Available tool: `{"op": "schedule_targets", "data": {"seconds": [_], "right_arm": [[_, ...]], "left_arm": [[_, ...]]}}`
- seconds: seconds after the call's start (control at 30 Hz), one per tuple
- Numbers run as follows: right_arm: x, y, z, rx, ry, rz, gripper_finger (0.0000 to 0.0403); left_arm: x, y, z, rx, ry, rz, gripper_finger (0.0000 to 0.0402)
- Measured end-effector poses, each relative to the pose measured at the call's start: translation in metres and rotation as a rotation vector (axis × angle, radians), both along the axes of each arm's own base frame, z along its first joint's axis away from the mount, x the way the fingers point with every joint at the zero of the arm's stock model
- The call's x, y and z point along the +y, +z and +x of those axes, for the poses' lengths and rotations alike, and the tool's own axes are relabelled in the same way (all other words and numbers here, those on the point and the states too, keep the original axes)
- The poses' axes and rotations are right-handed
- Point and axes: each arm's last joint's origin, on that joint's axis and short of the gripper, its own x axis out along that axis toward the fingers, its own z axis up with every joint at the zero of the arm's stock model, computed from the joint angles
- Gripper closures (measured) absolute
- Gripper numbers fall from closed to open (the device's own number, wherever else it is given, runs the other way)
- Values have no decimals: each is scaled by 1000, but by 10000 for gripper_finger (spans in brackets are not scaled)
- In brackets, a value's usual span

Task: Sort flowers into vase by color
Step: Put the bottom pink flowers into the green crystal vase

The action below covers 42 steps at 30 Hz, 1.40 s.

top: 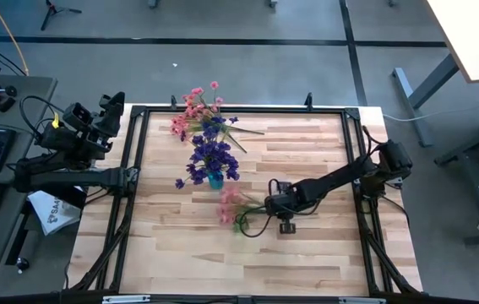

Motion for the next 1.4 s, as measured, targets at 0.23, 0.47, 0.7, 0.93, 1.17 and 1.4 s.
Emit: {"op": "schedule_targets", "data": {"seconds": [0.23,0.47,0.7,0.93,1.17,1.4], "right_arm": [[-14,58,-41,33,-92,-102,401],[-29,129,-99,-134,-73,-84,402],[-40,202,-143,-607,-145,92,402],[-43,262,-135,-1151,-124,17,403],[-36,266,-77,-1331,-5,-1,403],[-33,276,-22,-1374,92,-2,403]], "left_arm": [[0,0,0,-12,-25,-20,194],[0,-1,1,10,-10,2,194],[1,-1,1,14,29,-16,194],[6,-15,36,209,41,-55,194],[-7,4,100,459,-116,73,194],[-41,39,162,772,-147,309,194]]}}
